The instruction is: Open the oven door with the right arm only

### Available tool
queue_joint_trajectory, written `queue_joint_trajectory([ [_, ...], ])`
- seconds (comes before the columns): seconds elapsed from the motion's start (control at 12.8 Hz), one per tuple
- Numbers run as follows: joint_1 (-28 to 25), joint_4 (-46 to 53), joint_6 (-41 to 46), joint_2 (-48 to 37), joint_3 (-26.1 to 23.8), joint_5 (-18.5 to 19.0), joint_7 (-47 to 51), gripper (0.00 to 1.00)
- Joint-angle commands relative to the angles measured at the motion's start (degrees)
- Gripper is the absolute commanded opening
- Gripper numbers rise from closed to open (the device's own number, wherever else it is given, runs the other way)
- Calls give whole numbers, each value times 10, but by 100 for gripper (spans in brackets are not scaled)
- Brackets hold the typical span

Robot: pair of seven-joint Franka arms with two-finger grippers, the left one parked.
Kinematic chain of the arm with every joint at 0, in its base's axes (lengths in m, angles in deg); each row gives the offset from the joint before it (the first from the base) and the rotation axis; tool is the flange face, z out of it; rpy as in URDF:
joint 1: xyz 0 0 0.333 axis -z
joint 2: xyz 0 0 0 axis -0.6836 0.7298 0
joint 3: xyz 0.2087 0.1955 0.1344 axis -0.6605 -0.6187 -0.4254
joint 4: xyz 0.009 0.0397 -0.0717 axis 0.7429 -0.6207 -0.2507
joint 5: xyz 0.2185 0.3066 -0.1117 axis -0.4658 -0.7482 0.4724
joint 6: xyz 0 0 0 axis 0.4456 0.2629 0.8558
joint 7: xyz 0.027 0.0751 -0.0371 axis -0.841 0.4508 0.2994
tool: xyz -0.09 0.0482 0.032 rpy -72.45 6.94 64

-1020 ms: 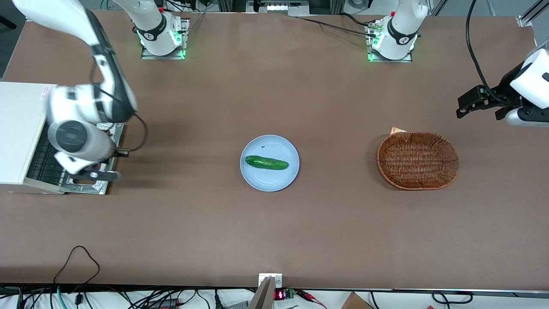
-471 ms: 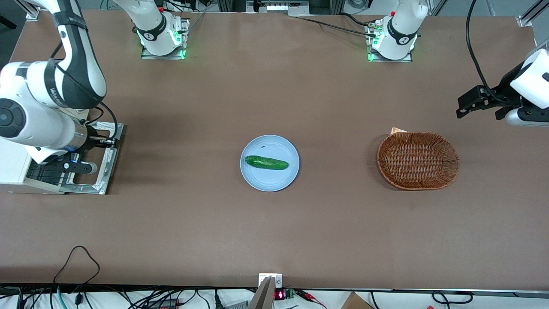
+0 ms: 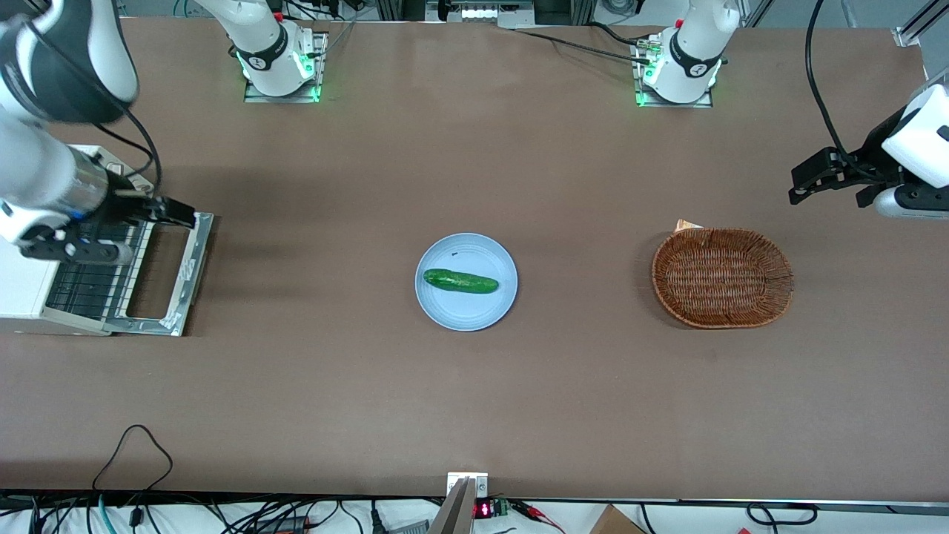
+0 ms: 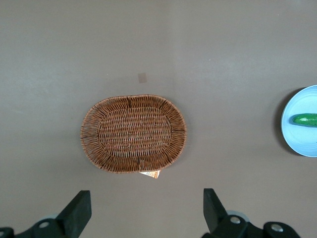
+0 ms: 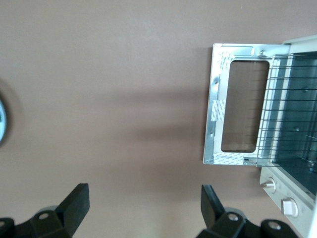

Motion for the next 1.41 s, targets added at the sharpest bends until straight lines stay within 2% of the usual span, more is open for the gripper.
queue_joint_trajectory([
  [0.0, 4, -9, 16, -49, 1, -17, -11, 100],
  [0.31, 3, -7, 34, -71, 1, -24, -23, 100],
  [0.78, 6, 31, 48, -61, 1, -14, -42, 100],
  [1.33, 10, 32, 49, -65, 1, -8, -69, 100],
])
